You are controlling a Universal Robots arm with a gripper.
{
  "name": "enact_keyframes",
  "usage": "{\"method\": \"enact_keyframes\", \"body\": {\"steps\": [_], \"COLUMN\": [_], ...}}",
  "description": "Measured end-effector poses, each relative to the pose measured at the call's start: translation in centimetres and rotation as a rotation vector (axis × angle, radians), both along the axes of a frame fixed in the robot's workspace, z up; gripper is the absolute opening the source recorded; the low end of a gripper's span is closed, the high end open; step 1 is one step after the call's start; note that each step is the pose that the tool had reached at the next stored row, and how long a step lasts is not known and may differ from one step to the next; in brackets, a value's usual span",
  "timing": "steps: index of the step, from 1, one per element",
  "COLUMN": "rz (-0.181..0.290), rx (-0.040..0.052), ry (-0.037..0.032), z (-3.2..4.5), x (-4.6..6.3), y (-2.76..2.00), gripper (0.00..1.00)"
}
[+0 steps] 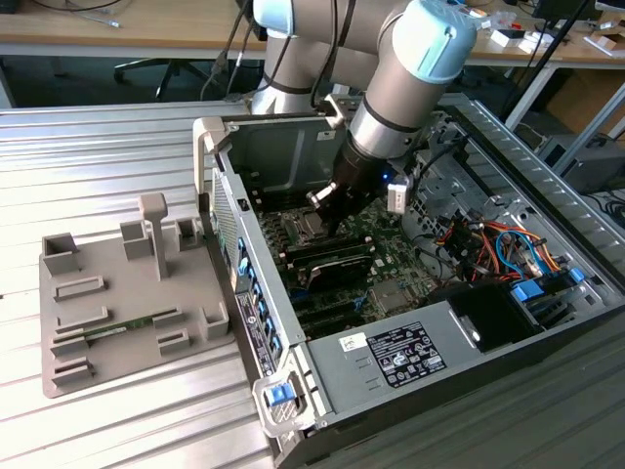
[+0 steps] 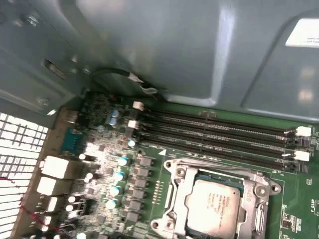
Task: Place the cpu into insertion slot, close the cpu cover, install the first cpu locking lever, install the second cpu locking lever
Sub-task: 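Install the second cpu locking lever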
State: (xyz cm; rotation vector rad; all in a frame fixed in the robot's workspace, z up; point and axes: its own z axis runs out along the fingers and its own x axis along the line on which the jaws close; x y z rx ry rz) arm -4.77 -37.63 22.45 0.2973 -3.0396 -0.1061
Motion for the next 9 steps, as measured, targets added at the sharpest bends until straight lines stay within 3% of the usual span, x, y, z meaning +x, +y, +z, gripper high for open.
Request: {"method": "enact_keyframes", "body": {"steps": [2, 9], "rz": [0.0, 0.0], "rx": [0.0001, 0.0012], "ry": [0.0, 0.0], "z": [0.55, 0.62], "x": [0.0, 0.0], "y": [0.0, 0.0], "gripper": [0.11, 0.11]}}
